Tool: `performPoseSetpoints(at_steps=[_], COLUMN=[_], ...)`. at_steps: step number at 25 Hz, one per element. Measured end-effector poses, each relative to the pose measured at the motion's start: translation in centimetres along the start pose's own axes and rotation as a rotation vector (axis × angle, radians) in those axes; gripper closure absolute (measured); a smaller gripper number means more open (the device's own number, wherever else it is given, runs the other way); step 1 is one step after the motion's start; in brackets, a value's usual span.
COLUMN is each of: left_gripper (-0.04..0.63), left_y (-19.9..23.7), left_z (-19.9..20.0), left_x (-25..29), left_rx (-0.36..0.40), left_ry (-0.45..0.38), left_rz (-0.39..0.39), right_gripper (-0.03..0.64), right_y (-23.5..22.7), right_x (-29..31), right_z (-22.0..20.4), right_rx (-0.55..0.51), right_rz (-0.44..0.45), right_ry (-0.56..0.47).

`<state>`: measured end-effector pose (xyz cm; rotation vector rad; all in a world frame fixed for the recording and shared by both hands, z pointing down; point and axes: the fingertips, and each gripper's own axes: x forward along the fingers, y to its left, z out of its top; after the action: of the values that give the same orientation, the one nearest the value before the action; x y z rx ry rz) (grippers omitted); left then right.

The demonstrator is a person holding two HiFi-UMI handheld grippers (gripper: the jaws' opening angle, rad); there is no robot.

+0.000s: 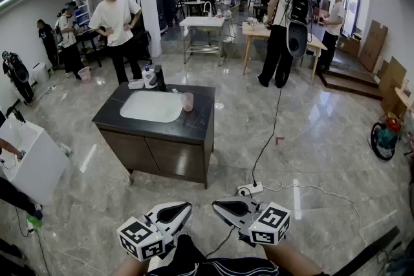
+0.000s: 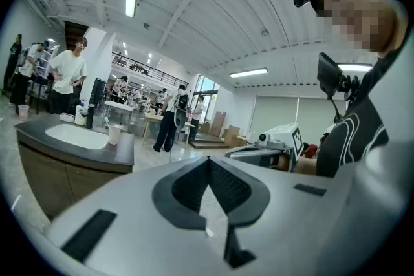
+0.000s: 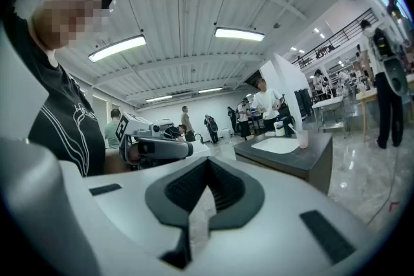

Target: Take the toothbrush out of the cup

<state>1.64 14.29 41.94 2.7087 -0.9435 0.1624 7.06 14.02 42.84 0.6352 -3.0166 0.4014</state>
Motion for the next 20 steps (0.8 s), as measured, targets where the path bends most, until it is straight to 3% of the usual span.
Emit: performPoseSetpoints(at_steps=[20], left_gripper=[0.592], left_y=[-0.9], left_z=[0.6], left_x=[0.8], left_rx=[0.022], left_ry=[0.009], left_rz=[-0.011], right_gripper=[0.611], right_y=[-0.4], right_x=[-0.7], right_z=[1.4], right_rx=[0.027], right_rz=[0.002], right_ry=[-0.084])
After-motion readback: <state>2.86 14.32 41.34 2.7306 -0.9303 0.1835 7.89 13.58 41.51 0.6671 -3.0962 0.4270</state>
